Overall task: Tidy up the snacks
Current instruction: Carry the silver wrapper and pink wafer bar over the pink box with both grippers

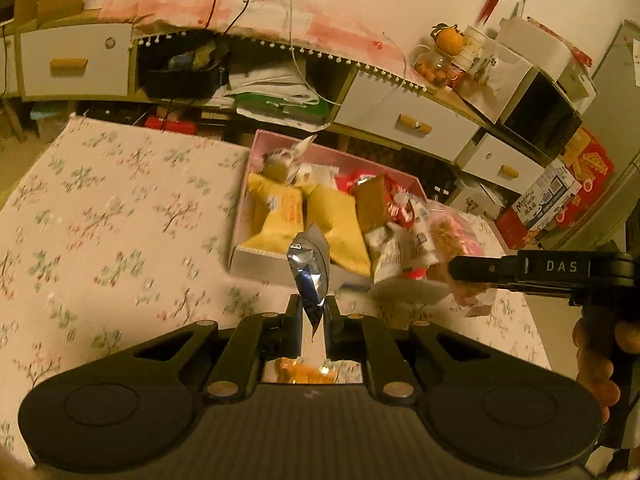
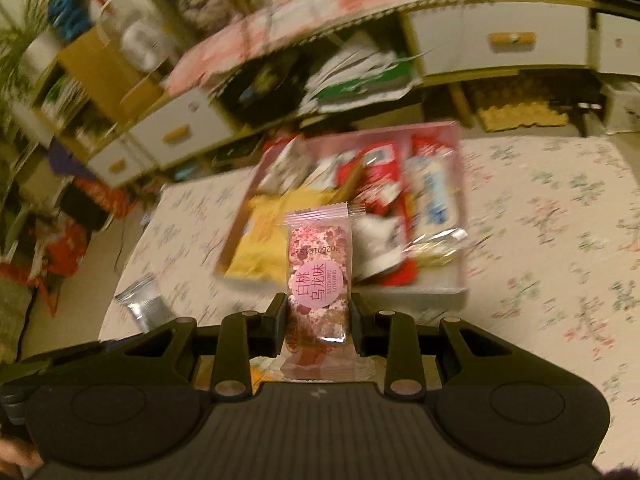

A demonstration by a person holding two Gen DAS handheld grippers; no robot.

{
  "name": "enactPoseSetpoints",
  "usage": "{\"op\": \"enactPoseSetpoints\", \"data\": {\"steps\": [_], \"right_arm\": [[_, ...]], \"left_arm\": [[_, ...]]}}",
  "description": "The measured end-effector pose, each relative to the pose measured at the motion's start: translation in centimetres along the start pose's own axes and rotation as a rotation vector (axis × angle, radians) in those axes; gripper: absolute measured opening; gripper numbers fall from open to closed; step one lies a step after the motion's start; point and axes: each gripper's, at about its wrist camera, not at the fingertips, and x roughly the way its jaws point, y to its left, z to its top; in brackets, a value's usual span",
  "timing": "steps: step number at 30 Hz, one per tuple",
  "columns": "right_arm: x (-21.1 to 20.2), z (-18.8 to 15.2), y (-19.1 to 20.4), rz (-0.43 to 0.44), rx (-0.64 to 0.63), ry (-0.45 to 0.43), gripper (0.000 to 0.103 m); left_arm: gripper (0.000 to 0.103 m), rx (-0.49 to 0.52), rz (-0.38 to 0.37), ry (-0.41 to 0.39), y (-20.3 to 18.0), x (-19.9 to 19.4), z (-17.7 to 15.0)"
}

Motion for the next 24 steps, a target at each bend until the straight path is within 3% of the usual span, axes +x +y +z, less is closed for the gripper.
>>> {"op": "enactPoseSetpoints", "data": {"steps": [8,13,20,24], "right_arm": [[0.0,1.4,-3.8,-0.037,0.123,-0.058,0.029],[0.1,2.3,-4.8,-0.037,0.151,-0.087,0.029],[0.9,3.4,-6.9,0.072,0.258,-0.087,0.029],[1.3,3.7,-7.5,0.061,0.268,-0.085,0.029]], "left_arm": [[0.013,0.063,0.010,-0.018,-2.5,2.6,3.1],[0.013,0.006,-0.029,0.018,-2.6,4.7,4.7],[0.013,-0.012,-0.086,0.019,-4.5,6.9,6.9],[0.013,-0.016,-0.105,0.045,-4.5,8.5,7.2]]}}
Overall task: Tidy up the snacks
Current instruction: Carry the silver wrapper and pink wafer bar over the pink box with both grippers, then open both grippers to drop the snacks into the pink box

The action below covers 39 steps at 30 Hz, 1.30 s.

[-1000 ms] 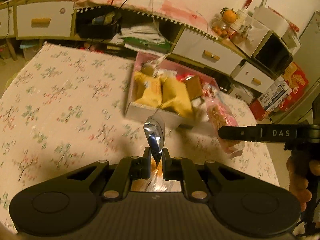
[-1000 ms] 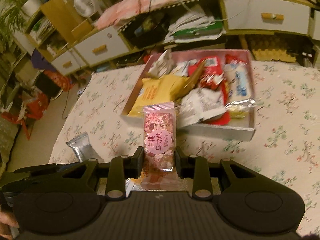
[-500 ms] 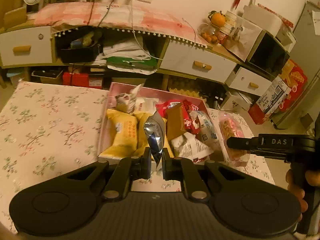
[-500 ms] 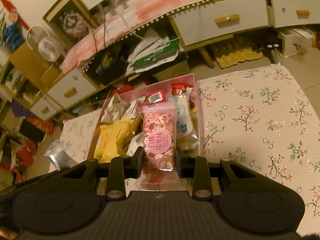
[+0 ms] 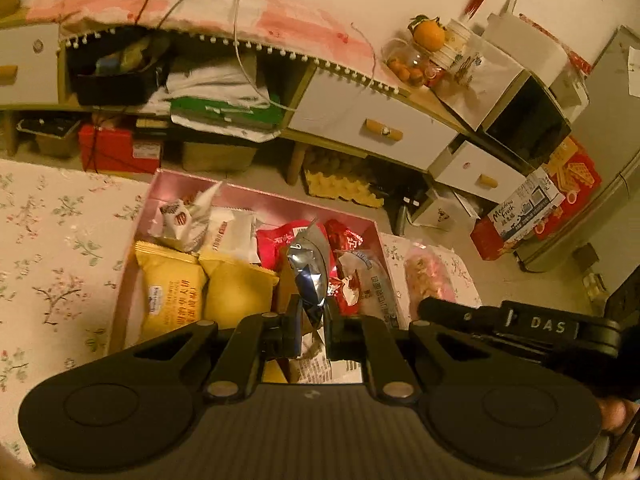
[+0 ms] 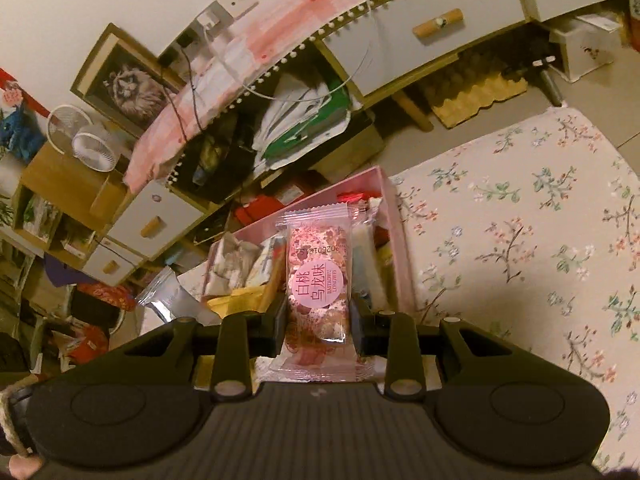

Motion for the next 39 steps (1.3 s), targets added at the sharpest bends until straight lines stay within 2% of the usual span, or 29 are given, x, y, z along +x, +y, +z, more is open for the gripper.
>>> {"op": "enactPoseSetpoints", "data": {"steps": [7,13,15,17,21,29,32,36,39], "right_arm": [[0.6,1.4,-0.5,0.005,-0.012,-0.017,0.029],[2.3,1.6,1.3,0.036,-0.076,0.007,0.029],[2.9,1.5,1.8,0.023,-0.099,0.007,0.029],[3.3,1.5,1.9,0.015,-0.108,0.001,0.031],[3.3,1.4,1.7,0.023,-0.094,-0.020,0.036],[1.3,1.7,2.1,-0.024,-0.084,-0.060,0.035],[0.3,1.5,2.9,-0.010,-0.093,-0.067,0.035],[-0.7,0.2,5.1,-0.020,-0.155,-0.058,0.035],[-1.0,-1.5,6.6,-0.038,-0.209,-0.041,0.035]], "left_arm": [[0.013,-0.030,-0.043,0.027,0.7,1.9,1.0],[0.016,-0.083,-0.087,0.055,1.6,3.4,1.5],[0.025,-0.084,-0.066,0.056,1.8,3.4,1.5],[0.028,-0.085,-0.064,0.050,2.2,3.1,1.6],[0.036,-0.110,-0.105,0.037,2.8,1.9,1.9],[0.041,-0.099,-0.066,0.008,3.6,-1.2,1.5],[0.046,-0.104,-0.041,0.003,4.3,-2.5,0.9],[0.051,-0.073,0.021,0.006,4.7,-4.2,-0.3],[0.051,-0.056,0.033,0.017,5.0,-5.7,-1.9]]}}
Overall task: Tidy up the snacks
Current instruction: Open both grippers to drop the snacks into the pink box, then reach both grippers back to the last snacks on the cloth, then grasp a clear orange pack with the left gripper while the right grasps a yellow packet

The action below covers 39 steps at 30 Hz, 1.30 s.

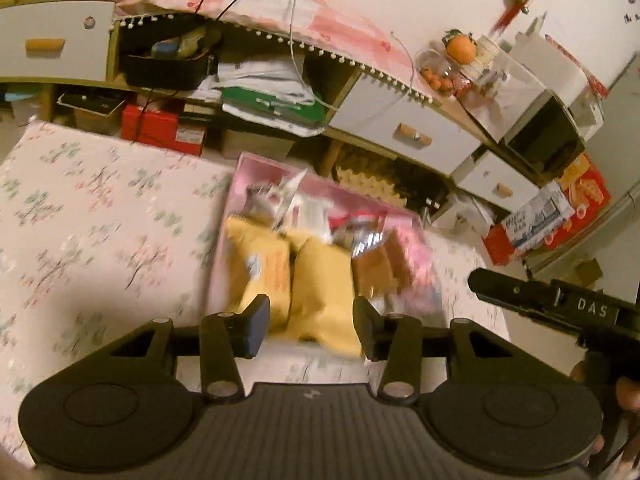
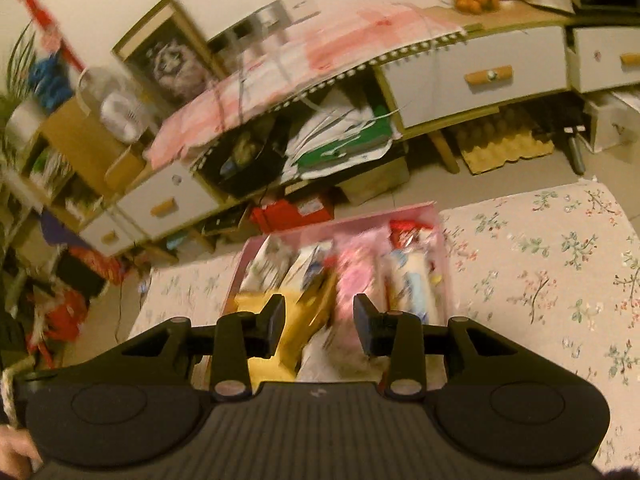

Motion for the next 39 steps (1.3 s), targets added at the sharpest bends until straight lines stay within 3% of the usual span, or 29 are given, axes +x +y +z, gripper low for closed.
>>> {"op": "enactPoseSetpoints", "data": {"steps": [7,10,15,18,23,28,29,33,39], "right_arm": [[-0.9,-3.2,2.9,-0.020,-0.052,0.087,0.037],[-1.1,-4.4,3.7,-0.055,-0.108,0.123,0.042],[-1.2,-6.1,3.5,-0.071,-0.092,0.185,0.049],[-0.7,-7.5,3.4,-0.074,-0.084,0.224,0.059],[1.2,-9.8,4.0,-0.070,-0.090,0.334,0.061],[2.0,-10.2,4.2,-0.089,-0.106,0.351,0.067],[2.1,-10.2,4.1,-0.091,-0.104,0.351,0.068],[2.4,-10.1,3.5,-0.101,-0.097,0.360,0.069],[3.1,-10.3,3.3,-0.113,-0.096,0.367,0.069]], "left_arm": [[0.052,0.112,0.042,0.029,0.3,-2.6,-4.0],[0.054,0.135,0.081,0.051,1.3,-3.0,-6.2],[0.057,0.182,0.146,0.094,2.3,-2.4,-8.9],[0.057,0.227,0.165,0.118,2.2,-1.3,-9.8],[0.061,0.251,0.135,0.108,1.6,-0.6,-9.8],[0.064,0.314,0.185,0.131,1.1,1.2,-10.6],[0.064,0.320,0.198,0.140,1.1,1.5,-10.8],[0.045,0.291,0.204,0.152,2.1,1.7,-10.5],[0.044,0.286,0.231,0.133,2.0,0.8,-10.4]]}}
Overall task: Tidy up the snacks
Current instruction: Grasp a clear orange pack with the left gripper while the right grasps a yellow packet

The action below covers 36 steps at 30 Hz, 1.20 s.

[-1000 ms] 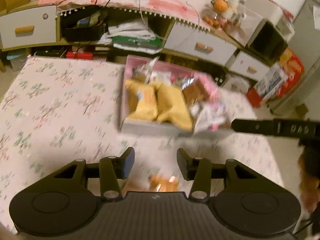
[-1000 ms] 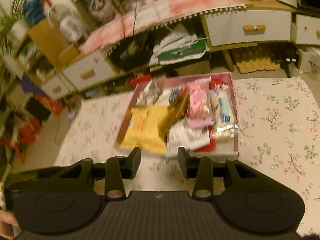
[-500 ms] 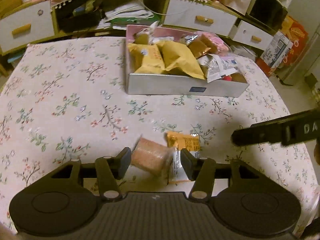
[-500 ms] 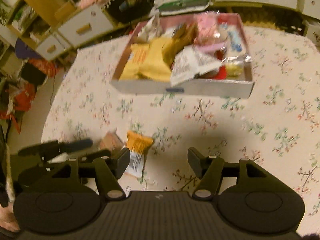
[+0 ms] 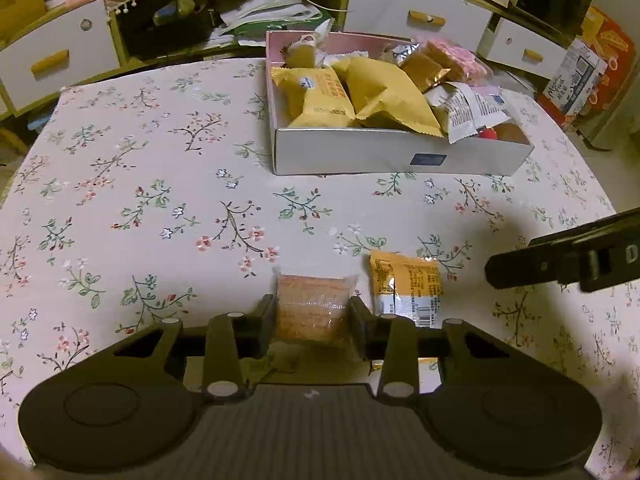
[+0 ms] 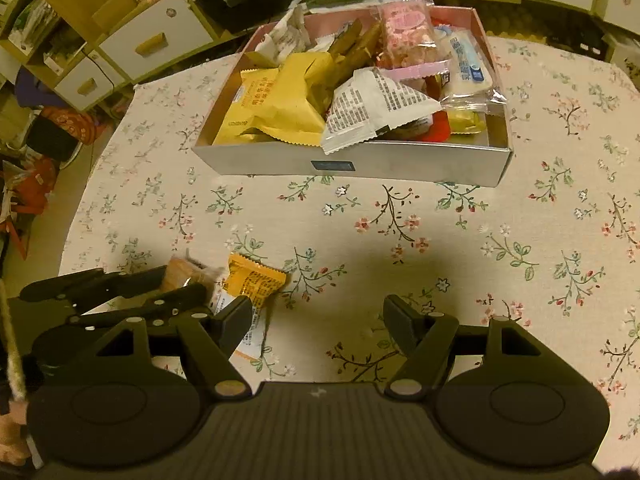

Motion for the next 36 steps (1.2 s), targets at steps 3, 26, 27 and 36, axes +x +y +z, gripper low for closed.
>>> {"op": "enactPoseSetpoints", "data": {"steps": [3,26,27,36], "right_arm": [[0.3,-0.2,0.5,0.001,-0.013,0.006,0.069],[5.0,-2.6,7.3,-0.029,-0.205,-0.028,0.062],[5.1,-2.7,7.5,-0.037,-0.213,-0.035,0.061],[4.9,-3.1,8.0,-0.071,-0.254,-0.073,0.027]], "left_arm": [[0.044,0.002,0.029,-0.019,0.0,-0.6,0.1],[0.044,-0.108,0.121,-0.028,3.7,-1.1,0.2],[0.044,-0.111,0.121,-0.028,3.9,-1.1,0.2],[0.044,-0.113,0.113,-0.031,3.8,-1.2,0.3]]}}
